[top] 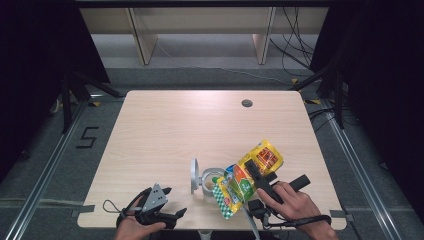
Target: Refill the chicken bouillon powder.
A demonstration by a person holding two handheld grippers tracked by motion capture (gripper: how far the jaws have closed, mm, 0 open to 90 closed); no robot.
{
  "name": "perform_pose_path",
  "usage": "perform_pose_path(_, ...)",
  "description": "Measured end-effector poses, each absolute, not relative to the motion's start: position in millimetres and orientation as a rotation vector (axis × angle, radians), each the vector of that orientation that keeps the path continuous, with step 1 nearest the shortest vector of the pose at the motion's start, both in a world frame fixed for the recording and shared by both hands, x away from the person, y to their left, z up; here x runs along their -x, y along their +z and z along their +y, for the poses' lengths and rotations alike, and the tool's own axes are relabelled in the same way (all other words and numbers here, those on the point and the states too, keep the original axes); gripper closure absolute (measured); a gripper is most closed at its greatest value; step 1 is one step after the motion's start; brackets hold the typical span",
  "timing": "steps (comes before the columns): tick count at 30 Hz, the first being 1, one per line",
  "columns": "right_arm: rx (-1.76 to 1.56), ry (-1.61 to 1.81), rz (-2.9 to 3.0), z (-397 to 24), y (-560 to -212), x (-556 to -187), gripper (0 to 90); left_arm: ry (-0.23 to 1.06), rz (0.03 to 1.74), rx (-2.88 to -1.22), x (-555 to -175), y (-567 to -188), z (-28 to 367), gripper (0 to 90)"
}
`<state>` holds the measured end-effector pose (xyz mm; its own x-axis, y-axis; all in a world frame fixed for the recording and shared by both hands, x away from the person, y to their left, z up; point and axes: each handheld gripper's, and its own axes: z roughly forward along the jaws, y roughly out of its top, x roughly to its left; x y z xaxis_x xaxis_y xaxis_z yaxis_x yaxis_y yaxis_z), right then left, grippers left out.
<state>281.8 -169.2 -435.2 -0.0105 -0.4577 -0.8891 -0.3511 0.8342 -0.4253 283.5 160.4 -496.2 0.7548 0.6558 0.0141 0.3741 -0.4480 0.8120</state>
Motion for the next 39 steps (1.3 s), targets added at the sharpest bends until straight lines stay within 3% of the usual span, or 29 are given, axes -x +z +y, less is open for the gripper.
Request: perform_pose_path(39, 0.661, -0.092, 1.614, -168.5, -433.4, -278.6, 43.0, 0.391, 0.781, -2.08, -282.7, -497.0, 159.8, 17.6)
